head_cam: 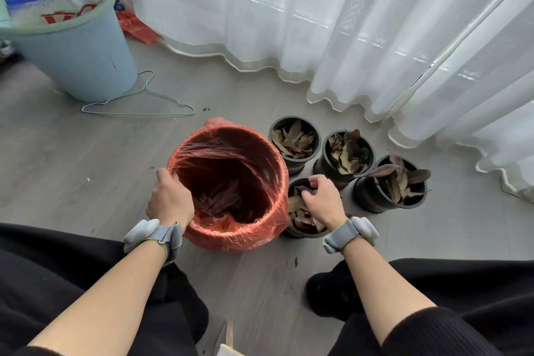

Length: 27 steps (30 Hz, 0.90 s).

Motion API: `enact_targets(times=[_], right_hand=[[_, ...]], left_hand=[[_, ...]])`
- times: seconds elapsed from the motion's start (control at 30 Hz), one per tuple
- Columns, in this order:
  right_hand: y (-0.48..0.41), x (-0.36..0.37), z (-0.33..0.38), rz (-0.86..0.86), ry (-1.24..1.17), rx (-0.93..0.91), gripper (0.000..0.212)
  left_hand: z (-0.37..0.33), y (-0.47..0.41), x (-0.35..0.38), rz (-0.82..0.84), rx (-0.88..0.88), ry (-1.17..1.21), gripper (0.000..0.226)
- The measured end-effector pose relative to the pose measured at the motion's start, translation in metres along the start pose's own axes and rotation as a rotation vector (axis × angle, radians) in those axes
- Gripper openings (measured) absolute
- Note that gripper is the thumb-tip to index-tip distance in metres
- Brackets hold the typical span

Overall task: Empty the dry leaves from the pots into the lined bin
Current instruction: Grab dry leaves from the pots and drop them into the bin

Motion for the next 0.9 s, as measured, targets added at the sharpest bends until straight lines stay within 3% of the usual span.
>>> enact_targets(times=[0.17, 0.27, 0.53, 0.9], right_hand=[[-0.008, 0.032, -0.024, 0.167, 0.311, -0.070, 0.074], [-0.014, 0.045, -0.026, 0.174, 0.447, -0.106, 0.080], [-0.023, 0.057, -0.019, 0.115, 0.497, -0.210, 0.044], [-0.008, 0.030, -0.023, -0.037, 0.279, -0.224, 0.024]], left_hand=[[0.000, -0.002, 0.000, -0.020, -0.003, -0.006, 0.016], [0.000, -0.001, -0.001, -0.022, 0.000, -0.006, 0.015], [0.002, -0.003, 0.000, -0.032, -0.006, -0.028, 0.019], [0.003, -0.005, 0.001, -0.016, -0.002, -0.033, 0.019]])
Point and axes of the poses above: each hand's wrist, its own y-axis away from the middle knuckle, its own x-axis out of the palm, z = x × y, the point moved 2 cm from there along -y, towards the middle knuckle, and after that the axes turned 3 degrees about -y, right-handed, at the moved point
